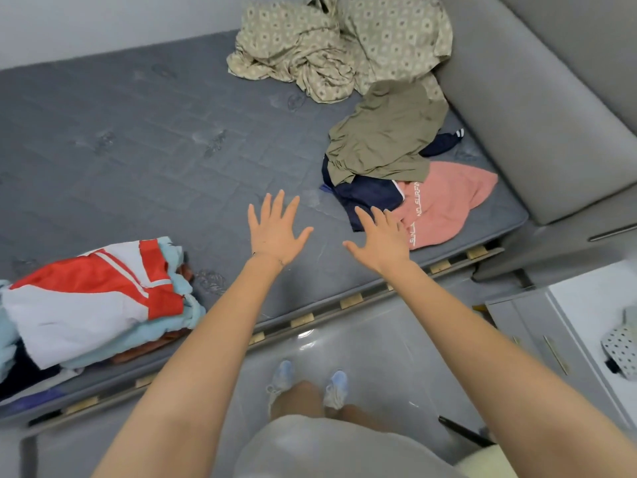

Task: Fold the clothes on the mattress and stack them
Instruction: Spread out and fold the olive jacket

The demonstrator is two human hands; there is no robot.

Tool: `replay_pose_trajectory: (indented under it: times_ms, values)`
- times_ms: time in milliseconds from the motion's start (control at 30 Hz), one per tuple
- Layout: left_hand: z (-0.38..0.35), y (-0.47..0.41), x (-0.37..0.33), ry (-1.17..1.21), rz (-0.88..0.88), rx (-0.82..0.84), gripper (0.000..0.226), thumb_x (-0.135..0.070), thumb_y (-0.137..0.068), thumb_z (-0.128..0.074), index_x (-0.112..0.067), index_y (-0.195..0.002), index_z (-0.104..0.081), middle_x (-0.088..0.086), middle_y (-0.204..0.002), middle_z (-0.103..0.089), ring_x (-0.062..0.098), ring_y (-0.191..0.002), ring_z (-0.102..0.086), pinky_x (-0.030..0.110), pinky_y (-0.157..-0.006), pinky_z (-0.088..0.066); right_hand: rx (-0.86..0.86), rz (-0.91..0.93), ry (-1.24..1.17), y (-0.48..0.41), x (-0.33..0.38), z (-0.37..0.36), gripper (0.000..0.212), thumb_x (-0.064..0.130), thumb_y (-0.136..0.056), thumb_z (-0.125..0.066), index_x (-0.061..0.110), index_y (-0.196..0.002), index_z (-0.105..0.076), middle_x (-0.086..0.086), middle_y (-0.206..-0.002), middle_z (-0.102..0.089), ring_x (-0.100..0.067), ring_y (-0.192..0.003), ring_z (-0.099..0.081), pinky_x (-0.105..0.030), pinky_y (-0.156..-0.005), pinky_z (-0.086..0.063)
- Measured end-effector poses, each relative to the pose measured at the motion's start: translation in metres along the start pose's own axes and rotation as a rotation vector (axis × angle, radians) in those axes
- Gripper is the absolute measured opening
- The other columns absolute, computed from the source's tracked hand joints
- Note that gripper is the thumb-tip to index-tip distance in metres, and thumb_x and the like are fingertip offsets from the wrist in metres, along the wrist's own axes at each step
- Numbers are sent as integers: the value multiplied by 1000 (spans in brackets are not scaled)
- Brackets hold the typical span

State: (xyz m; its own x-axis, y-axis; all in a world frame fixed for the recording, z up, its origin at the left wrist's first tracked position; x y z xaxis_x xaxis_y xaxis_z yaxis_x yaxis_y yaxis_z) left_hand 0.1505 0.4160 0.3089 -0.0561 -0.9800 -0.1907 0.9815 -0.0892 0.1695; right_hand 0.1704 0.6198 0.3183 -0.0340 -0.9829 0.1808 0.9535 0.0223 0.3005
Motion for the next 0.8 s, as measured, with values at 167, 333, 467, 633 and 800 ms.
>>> replay_pose_trajectory:
  times_ms: [167, 333, 467, 633, 800]
  values:
    - [-8, -30, -19, -20, -7, 26, 68, -60, -96, -33, -30, -154, -13, 2, -163, -3, 24, -150, 3, 52, -118, 6, 13, -31, -15, -30, -31, 2, 79, 55, -94, -50, 25, -157, -13, -9, -163, -13, -30, -150, -8, -44, -118, -17]
    - [-19, -76, -20, 7, 4, 60, 69, -60, -96, -34, -30, -154, -13, 1, -163, -3, 24, -150, 4, 51, -118, 7, 52, -73, 0, -71, -54, 0, 79, 55, -94, -49, 25, -157, -13, -9, -163, -13, -30, -150, -8, -47, -118, -18]
    - [-28, -114, -32, 16, -6, 98, 69, -59, -96, -35, -30, -155, -12, 1, -163, -2, 23, -150, 4, 51, -119, 6, 68, -135, -3, -101, -79, 1, 77, 56, -94, -49, 25, -156, -16, -9, -162, -14, -30, -150, -9, -46, -117, -18]
    - [-38, -156, -63, 29, -50, 140, 69, -59, -96, -36, -30, -154, -12, 1, -163, -3, 23, -150, 3, 52, -118, 6, 51, -191, -49, -134, -111, 8, 77, 57, -92, -50, 27, -155, -18, -6, -162, -17, -28, -148, -12, -44, -117, -20]
    - [-53, -198, -90, 35, -43, 182, 68, -58, -97, -35, -30, -155, -12, 1, -163, -2, 23, -150, 3, 52, -118, 6, 36, -187, -42, -175, -145, 13, 79, 59, -91, -52, 28, -155, -18, -5, -160, -20, -27, -147, -15, -44, -116, -21]
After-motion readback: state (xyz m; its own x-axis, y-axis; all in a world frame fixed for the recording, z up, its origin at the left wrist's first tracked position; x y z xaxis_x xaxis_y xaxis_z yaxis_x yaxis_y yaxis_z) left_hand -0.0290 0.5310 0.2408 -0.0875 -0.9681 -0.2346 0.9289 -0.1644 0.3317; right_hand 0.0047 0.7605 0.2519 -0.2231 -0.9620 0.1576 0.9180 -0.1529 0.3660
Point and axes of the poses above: each hand's wrist, its own y-axis away from the middle knuckle, its own z-axis out of the back of the hand, x = y × z, the point moved 5 cm from there along -y, towards the middle knuckle
